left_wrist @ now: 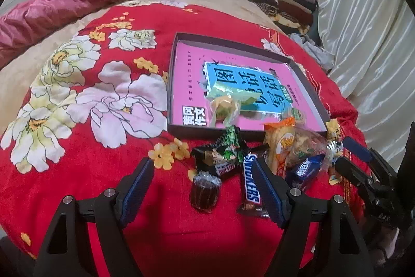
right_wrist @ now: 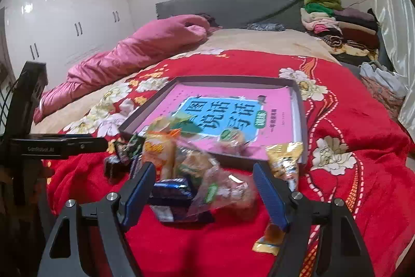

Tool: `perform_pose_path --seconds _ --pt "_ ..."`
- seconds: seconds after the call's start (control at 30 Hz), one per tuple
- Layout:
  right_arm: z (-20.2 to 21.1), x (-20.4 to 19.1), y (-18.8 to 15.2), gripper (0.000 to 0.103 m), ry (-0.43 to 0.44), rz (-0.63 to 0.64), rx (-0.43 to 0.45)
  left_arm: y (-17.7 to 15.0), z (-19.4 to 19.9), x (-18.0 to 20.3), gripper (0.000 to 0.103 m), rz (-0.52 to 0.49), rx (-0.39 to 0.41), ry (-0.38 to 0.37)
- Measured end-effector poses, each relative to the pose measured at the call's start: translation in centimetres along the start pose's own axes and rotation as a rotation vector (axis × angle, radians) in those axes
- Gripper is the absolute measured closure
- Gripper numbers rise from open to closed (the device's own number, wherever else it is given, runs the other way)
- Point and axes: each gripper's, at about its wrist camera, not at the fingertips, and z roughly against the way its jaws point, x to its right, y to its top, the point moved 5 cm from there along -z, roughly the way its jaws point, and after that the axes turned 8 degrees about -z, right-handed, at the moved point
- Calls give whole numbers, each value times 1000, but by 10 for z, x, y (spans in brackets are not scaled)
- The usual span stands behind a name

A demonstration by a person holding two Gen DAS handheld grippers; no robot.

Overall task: Organize snacks
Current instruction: 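Withdraw both open grippers from the tray back toward the snack pile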

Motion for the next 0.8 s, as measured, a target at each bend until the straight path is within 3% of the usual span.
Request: perform_pose_path --seconds 0.53,0.8 --pt "-7 17 -12 26 -57 -82 -59 -17 -12 4 24 -11 -62 2" --pt "-15 39 -15 26 -4 -225 -85 -20 -15 4 24 -11 -68 -3"
